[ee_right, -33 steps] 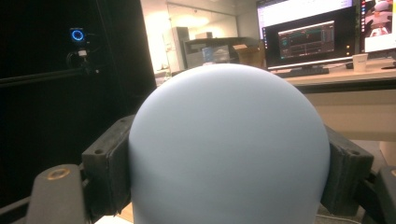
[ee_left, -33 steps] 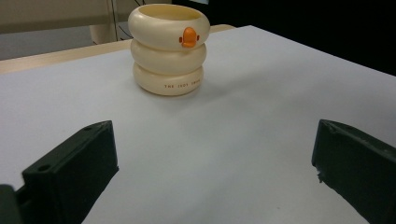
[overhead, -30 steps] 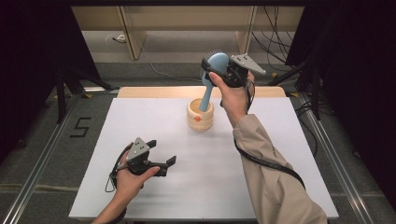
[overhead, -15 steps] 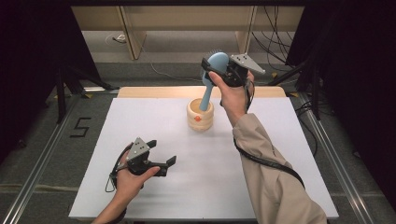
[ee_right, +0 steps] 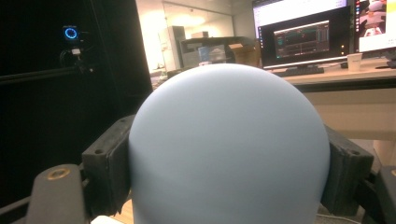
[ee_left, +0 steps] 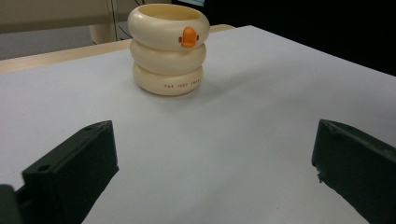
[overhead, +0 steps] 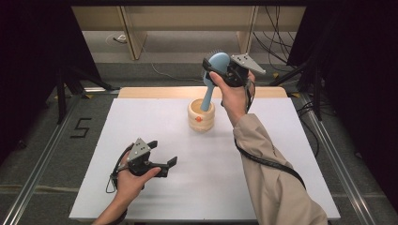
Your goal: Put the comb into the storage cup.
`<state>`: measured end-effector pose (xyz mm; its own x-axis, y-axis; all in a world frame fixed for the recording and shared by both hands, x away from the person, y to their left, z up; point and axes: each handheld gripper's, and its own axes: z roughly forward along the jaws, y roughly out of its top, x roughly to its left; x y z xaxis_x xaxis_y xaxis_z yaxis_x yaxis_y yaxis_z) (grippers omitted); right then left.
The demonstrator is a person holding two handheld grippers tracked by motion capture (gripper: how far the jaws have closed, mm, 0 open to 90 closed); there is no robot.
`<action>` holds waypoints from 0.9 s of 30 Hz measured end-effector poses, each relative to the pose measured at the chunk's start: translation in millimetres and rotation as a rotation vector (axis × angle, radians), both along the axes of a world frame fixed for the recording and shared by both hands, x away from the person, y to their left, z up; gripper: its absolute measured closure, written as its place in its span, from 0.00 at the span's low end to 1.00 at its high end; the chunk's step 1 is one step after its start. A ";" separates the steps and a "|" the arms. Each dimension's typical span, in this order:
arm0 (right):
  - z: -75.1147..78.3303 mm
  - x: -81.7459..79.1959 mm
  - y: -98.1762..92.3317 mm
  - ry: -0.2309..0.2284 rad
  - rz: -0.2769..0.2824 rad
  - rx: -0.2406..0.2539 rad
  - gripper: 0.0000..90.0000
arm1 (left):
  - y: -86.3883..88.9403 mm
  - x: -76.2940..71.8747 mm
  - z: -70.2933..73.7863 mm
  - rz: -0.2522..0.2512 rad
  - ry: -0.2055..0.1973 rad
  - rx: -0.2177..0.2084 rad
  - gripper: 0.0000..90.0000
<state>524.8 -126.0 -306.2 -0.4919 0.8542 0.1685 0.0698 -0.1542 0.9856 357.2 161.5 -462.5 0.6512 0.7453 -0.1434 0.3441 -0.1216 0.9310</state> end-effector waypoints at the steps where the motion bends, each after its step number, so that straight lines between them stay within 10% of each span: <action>1: -0.5 0.3 0.0 0.000 0.000 0.000 0.23 | -0.1 0.0 0.0 0.000 0.000 0.000 0.00; 27: -8.6 5.2 2.0 0.007 -0.012 -0.013 0.23 | -0.1 0.1 -0.3 0.000 0.001 0.000 0.00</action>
<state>530.0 -124.0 -314.9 -0.4802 0.8624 0.1602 0.0744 -0.1419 0.9871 357.3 161.3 -462.8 0.6513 0.7451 -0.1440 0.3450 -0.1218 0.9307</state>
